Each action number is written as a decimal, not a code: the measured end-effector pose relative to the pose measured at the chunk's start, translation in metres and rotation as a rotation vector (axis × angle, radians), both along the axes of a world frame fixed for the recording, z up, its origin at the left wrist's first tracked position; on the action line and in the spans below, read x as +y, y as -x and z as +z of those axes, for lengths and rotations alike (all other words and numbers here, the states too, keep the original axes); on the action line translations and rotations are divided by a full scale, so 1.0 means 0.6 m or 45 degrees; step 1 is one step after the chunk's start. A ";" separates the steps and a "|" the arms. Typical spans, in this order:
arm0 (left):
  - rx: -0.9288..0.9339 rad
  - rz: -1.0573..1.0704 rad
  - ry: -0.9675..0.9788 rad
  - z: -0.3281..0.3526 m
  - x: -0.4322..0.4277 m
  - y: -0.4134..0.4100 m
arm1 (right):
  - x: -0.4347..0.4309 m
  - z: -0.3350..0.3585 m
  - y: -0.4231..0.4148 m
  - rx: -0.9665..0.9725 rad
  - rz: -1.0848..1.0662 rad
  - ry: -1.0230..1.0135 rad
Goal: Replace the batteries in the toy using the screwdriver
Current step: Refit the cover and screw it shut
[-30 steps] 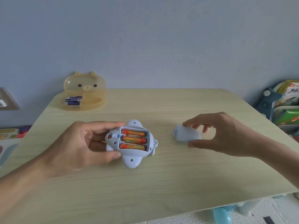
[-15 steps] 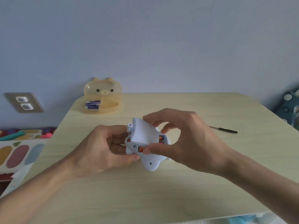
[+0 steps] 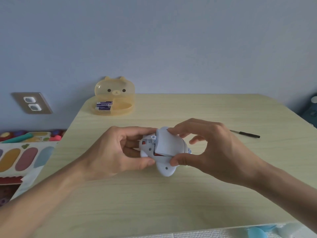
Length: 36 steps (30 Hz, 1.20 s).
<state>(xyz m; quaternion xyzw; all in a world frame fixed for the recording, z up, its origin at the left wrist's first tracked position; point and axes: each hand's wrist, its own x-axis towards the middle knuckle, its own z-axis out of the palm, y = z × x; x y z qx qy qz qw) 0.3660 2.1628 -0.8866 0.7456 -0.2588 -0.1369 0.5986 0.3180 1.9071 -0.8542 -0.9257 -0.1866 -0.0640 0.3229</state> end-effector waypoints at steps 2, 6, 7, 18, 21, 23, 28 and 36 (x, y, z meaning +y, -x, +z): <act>0.027 -0.019 -0.004 0.000 0.002 0.000 | 0.000 -0.003 0.000 0.028 -0.008 -0.042; 0.110 -0.016 0.087 0.008 0.002 0.001 | -0.001 -0.008 0.004 0.077 -0.017 -0.117; 0.109 -0.006 0.091 0.009 0.001 0.000 | 0.000 -0.009 0.004 0.064 -0.020 -0.118; 0.157 0.104 0.143 -0.003 -0.006 -0.009 | 0.002 -0.018 0.003 0.001 -0.006 -0.105; 0.134 0.103 0.099 -0.005 -0.003 -0.010 | -0.001 -0.019 0.000 0.026 -0.009 -0.119; 0.161 0.028 0.053 -0.005 -0.002 -0.009 | -0.003 -0.020 -0.001 0.034 -0.017 -0.137; 0.065 0.008 -0.054 -0.011 -0.001 -0.008 | -0.015 -0.012 0.001 0.052 0.025 -0.101; 0.033 0.036 -0.015 -0.015 -0.002 -0.007 | -0.218 0.022 -0.036 -0.052 -0.459 0.342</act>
